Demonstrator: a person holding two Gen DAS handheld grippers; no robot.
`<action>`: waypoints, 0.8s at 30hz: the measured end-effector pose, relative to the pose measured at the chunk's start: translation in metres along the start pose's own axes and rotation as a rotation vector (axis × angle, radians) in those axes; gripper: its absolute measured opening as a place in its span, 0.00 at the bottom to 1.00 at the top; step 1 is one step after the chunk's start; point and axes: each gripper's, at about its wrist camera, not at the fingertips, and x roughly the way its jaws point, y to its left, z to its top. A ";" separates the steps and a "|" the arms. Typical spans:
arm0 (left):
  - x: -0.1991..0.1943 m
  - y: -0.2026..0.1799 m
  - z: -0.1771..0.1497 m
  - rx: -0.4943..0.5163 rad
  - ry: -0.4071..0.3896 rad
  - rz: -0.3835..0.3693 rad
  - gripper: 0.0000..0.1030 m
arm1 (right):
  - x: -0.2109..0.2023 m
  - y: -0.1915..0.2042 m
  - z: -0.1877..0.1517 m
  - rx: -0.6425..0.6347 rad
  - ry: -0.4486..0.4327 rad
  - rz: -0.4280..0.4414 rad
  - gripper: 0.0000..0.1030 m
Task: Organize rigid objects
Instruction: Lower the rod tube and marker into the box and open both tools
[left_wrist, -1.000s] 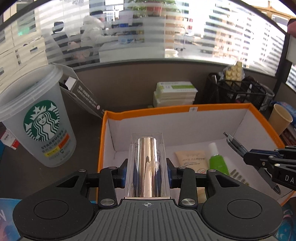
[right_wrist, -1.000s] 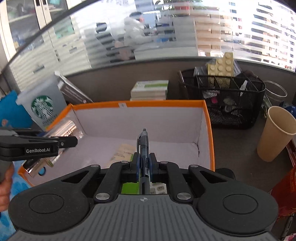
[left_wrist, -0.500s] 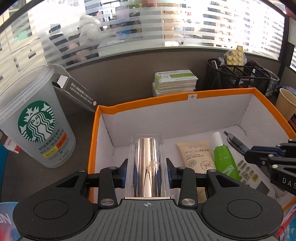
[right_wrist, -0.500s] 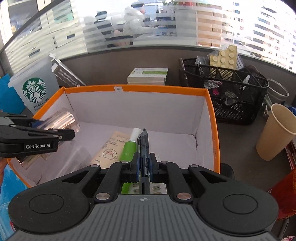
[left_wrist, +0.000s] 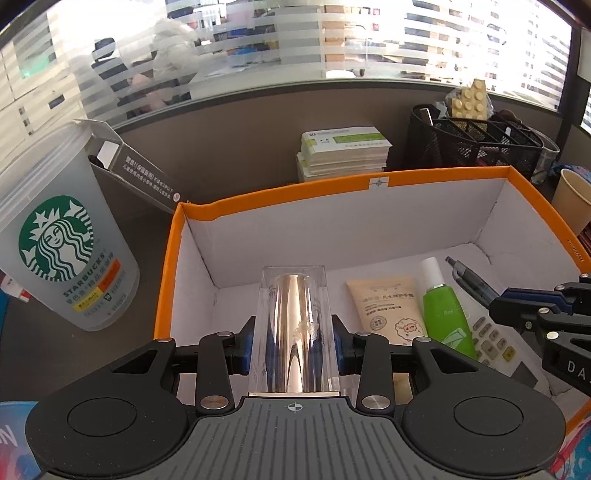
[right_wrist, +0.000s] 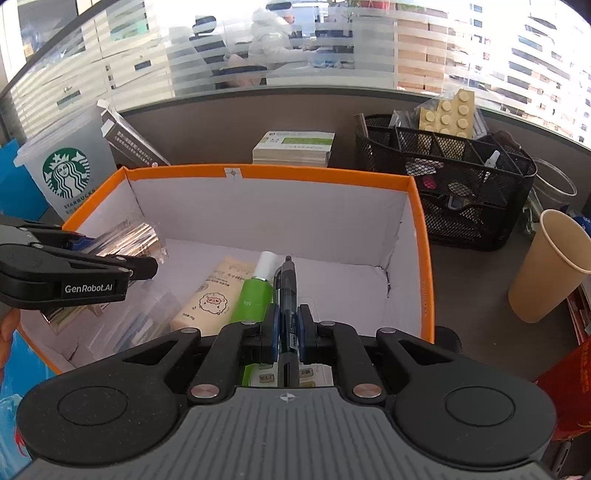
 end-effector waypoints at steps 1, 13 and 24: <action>0.000 0.000 0.000 -0.001 0.001 0.003 0.34 | 0.001 0.000 0.000 -0.001 0.003 0.000 0.09; 0.007 -0.005 0.004 0.022 0.022 0.033 0.34 | 0.019 0.009 0.005 -0.022 0.088 -0.041 0.09; 0.007 -0.012 0.001 0.041 0.014 0.055 0.34 | 0.026 0.016 0.002 -0.054 0.149 -0.063 0.09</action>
